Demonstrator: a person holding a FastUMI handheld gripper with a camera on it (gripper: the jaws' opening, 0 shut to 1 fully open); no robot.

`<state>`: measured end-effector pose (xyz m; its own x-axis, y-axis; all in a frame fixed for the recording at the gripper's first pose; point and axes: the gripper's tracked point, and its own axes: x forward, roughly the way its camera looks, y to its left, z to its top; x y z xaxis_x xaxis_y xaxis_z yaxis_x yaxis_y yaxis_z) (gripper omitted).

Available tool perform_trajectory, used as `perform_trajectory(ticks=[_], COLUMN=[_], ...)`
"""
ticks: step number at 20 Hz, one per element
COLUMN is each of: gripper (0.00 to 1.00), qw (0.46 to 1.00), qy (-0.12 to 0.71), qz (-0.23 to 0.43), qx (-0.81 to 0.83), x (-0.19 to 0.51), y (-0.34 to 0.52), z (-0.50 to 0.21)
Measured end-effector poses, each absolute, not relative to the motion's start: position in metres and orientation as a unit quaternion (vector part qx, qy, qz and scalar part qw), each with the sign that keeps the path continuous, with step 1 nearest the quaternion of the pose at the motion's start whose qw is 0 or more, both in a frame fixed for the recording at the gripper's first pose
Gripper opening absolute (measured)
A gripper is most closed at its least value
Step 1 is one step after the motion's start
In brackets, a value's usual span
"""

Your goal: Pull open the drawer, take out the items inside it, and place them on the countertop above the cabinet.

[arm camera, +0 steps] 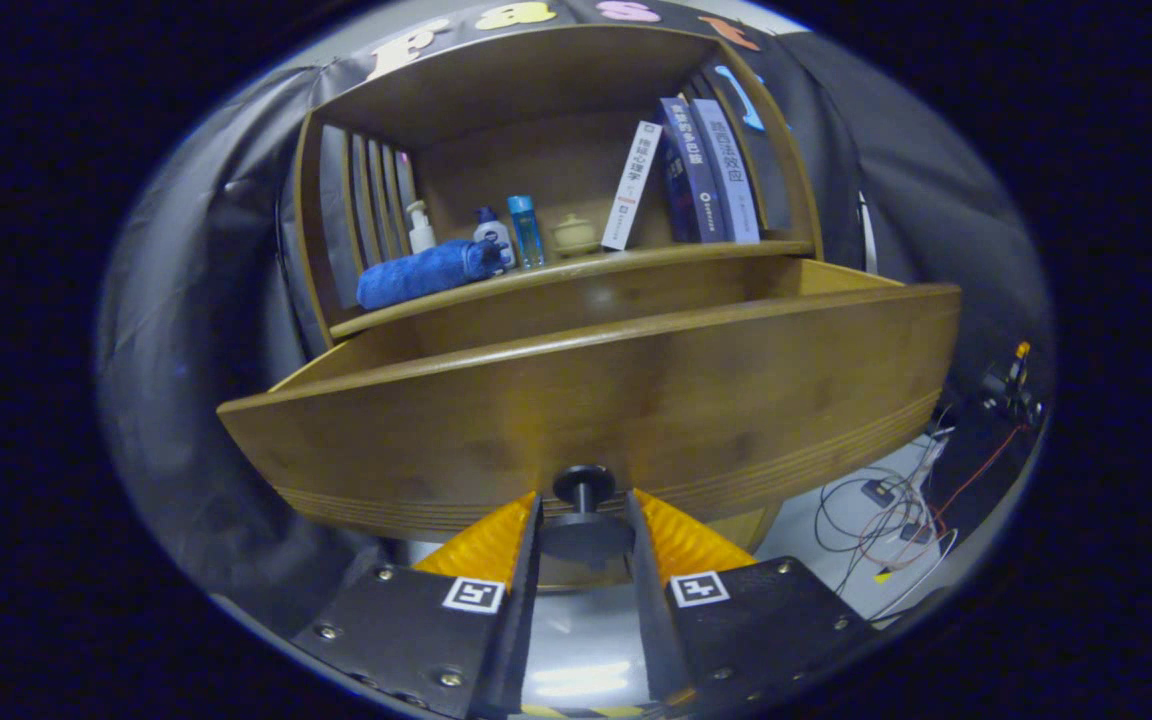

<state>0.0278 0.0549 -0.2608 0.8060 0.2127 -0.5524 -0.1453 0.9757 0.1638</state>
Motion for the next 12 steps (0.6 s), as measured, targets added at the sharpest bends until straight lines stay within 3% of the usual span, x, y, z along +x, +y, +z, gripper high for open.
perform_trajectory(ticks=[4, 6, 8, 9, 12], gripper=[0.45, 0.37, 0.37, 0.3, 0.3], qw=[0.949, 0.949, 0.949, 0.949, 0.95], qy=[0.298, 0.3, 0.3, 0.3, 0.299], qz=[0.09, 0.088, 0.086, 0.085, 0.08], qx=[0.045, 0.039, 0.036, 0.035, 0.031], x=[0.0287, 0.0296, 0.0292, 0.0297, 0.0293], y=[0.0525, 0.0522, 0.0529, 0.0527, 0.0519], z=[-0.2611, -0.2603, -0.2621, -0.2618, -0.2608])
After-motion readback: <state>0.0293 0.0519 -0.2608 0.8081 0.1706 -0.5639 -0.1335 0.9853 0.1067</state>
